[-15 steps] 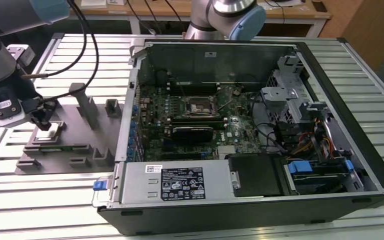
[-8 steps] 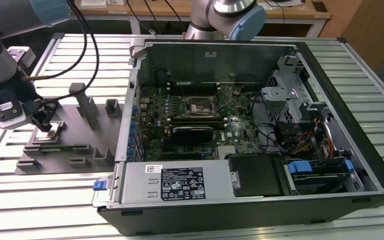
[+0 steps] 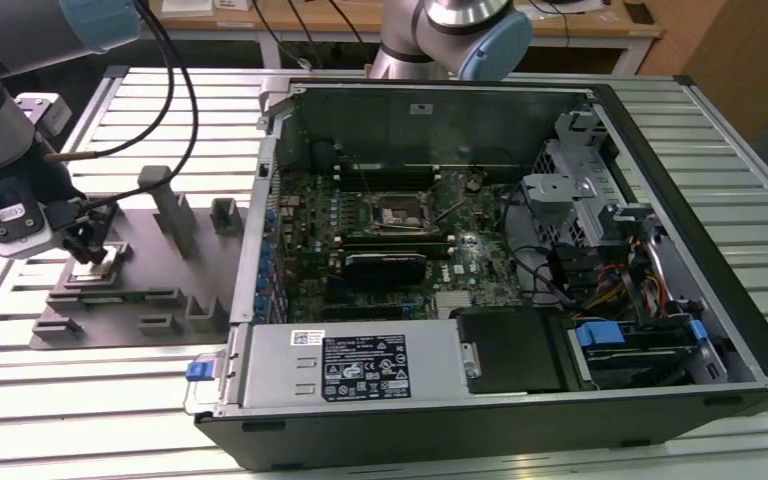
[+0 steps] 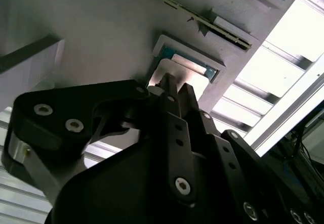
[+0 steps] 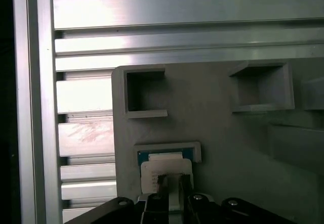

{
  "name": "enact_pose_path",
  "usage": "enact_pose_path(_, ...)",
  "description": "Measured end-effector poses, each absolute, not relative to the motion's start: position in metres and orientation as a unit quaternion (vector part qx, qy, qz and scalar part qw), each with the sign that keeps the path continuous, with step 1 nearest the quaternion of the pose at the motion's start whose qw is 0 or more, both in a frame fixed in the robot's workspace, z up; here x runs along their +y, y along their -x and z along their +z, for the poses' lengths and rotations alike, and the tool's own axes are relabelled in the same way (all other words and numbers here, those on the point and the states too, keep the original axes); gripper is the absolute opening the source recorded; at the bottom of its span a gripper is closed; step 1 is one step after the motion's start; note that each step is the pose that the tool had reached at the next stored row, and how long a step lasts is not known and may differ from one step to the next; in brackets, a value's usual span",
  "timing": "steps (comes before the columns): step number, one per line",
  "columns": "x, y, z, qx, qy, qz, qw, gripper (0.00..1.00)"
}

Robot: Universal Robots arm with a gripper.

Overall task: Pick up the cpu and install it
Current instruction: 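Pick up the cpu and move it towards the insertion slot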

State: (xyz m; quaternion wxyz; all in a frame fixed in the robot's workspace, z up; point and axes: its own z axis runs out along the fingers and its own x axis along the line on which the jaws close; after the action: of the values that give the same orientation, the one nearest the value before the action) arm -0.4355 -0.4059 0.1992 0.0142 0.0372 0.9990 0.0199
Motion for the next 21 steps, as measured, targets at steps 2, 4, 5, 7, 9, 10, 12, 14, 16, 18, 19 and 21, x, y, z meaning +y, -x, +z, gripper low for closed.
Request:
enact_pose_path(2, -0.4059, 0.4355, 0.1992, 0.999, -0.037, 0.02, 0.014, 0.29)
enact_pose_path(4, -0.406, 0.4356, 0.1992, 0.999, -0.037, 0.02, 0.014, 0.35)
enact_pose_path(5, -0.406, 0.4356, 0.1992, 0.999, -0.037, 0.02, 0.014, 0.41)
enact_pose_path(7, -0.406, 0.4356, 0.1992, 0.999, -0.037, 0.02, 0.014, 0.47)
enact_pose_path(9, -0.406, 0.4356, 0.1992, 0.999, -0.037, 0.02, 0.014, 0.58)
enact_pose_path(10, -0.4061, 0.4356, 0.1992, 0.999, -0.037, 0.02, 0.014, 0.58)
enact_pose_path(12, -0.4061, 0.4356, 0.1992, 0.999, -0.037, 0.02, 0.014, 0.65)
enact_pose_path(14, -0.4062, 0.4356, 0.1989, 0.999, -0.037, 0.016, 0.014, 0.65)
enact_pose_path(16, -0.4062, 0.4355, 0.1978, 0.999, -0.037, 0.012, 0.015, 0.65)
enact_pose_path(18, -0.4061, 0.4356, 0.1967, 0.999, -0.037, 0.011, 0.014, 0.65)
enact_pose_path(19, -0.4061, 0.4356, 0.1959, 0.999, -0.037, 0.012, 0.015, 0.65)
enact_pose_path(21, -0.4061, 0.4356, 0.1945, 0.999, -0.036, 0.012, 0.014, 0.65)
